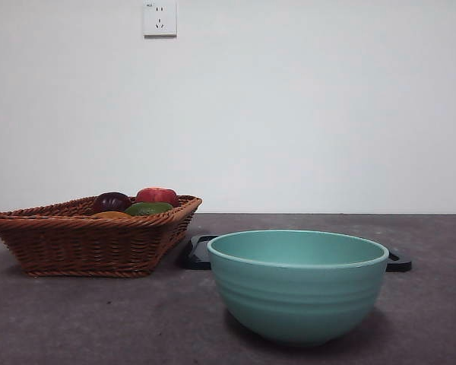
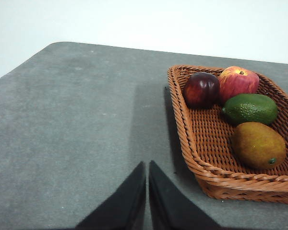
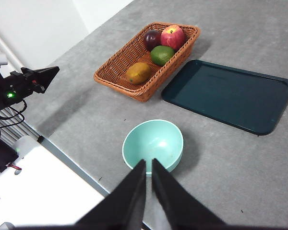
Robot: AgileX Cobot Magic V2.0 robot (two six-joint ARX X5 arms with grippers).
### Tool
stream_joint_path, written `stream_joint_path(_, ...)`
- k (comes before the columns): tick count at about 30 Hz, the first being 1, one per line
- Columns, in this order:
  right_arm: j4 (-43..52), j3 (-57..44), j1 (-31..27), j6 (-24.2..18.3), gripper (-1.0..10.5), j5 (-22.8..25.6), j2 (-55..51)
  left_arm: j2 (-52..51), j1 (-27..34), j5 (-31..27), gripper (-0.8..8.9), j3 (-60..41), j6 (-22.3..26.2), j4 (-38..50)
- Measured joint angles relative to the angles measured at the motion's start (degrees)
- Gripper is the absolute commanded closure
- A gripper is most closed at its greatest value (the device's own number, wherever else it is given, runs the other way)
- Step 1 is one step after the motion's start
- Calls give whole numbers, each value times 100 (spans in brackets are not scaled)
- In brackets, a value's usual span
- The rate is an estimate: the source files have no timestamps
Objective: Pick up the wifruite, put it on the bowl, pick up the plate, put it on desk
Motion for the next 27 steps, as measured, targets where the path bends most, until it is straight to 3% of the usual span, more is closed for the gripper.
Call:
stream_joint_path(7, 9, -2, -721, -39, 932, 15, 0, 0, 0, 0, 805, 0, 0, 0)
stream_joint_path(10, 411, -101, -1349, -413, 932, 216, -17, 0, 0, 0, 805, 0, 0, 0)
stream_joint_path(15, 1939, -1064, -2374, -1349, 932, 273, -354, 0, 0, 0, 805, 0, 0, 0)
stream_joint_path(17, 2651, -1685, -2771, -1532, 932, 282, -544, 0, 0, 0, 804, 0, 0, 0)
stream_joint_path(24, 5136, -4009, -3620, -1655, 932, 297, -1003, 2, 0, 0, 805, 0, 0, 0)
stream_joint_path(27, 5687, -4767, -3779, -1655, 932, 422, -1143, 2, 0, -2, 804, 0, 0, 0)
